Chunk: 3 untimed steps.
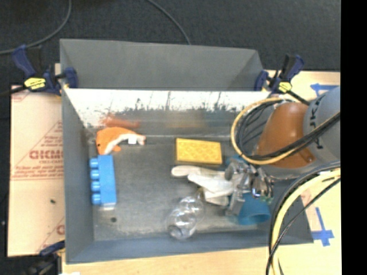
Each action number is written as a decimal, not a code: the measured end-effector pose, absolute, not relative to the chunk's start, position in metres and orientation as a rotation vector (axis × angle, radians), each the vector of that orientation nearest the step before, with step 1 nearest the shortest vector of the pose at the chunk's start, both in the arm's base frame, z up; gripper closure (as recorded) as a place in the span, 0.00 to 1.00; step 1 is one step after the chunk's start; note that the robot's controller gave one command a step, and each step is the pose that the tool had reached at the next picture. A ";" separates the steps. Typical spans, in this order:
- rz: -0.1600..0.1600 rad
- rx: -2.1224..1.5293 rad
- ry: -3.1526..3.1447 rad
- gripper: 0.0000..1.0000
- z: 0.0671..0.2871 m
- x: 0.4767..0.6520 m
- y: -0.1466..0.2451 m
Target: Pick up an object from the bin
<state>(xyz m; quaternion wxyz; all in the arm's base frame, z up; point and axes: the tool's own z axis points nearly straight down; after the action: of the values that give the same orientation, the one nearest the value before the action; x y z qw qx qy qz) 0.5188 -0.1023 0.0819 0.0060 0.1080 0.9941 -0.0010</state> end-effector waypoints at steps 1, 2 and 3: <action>0.001 0.450 3.097 0.00 0.074 0.519 -0.095; 0.000 0.494 3.084 0.00 0.072 0.542 -0.064; 0.000 0.541 3.077 0.00 0.072 0.545 -0.064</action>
Offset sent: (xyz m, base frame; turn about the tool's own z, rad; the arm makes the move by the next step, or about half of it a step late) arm 0.0205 0.0369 -0.0108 0.1053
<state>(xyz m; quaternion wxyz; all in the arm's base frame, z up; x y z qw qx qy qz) 0.5446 -0.0645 0.0716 0.0088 0.1730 0.9849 0.0001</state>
